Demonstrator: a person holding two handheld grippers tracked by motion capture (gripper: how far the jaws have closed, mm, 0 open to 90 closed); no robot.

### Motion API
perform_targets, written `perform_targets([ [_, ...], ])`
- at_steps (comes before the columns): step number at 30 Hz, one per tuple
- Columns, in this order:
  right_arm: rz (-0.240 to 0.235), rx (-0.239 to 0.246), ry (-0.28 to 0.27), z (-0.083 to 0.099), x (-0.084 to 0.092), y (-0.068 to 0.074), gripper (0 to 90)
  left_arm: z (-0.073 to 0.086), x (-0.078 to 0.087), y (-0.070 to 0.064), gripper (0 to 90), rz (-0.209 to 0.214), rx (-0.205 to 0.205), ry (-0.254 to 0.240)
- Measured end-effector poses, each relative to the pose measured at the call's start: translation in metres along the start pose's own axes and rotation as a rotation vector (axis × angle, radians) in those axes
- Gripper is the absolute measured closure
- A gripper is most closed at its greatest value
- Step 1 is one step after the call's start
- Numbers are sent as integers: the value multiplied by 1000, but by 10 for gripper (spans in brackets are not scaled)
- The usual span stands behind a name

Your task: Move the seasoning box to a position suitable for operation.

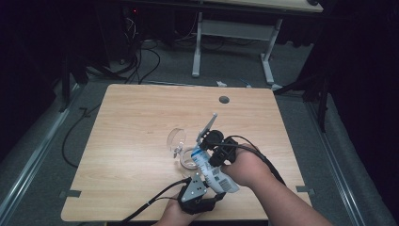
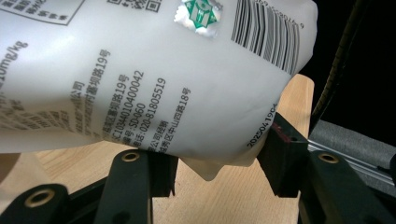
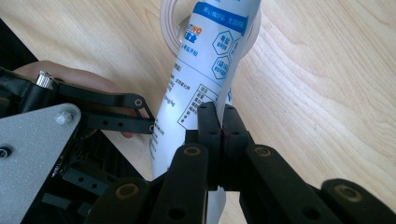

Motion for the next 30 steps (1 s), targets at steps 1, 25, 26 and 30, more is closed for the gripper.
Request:
perform_targets([
  [1,0,2,-2,-1,1,0,898,-1,0,1,527,0,-1,0],
  [25,13,7,3,-13,-1,0,898,-6,4,7,523,11,3,7],
  [26,15,11,4,-14,-1,0,898,-6,5,7,523,10,2,7],
  [30,14,13,5,-14,-1,0,898,-6,5,8,523,15,8,5],
])
Point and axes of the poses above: each handheld gripper's, and its own axes: x roughly backward along the jaws, z roughly out of its underside, y roughly to its left, the point moved 2 cm from there along -x, roughly forward along the jaws, and after that the axes turned 4 degrees about z, right-handed, at the moved point
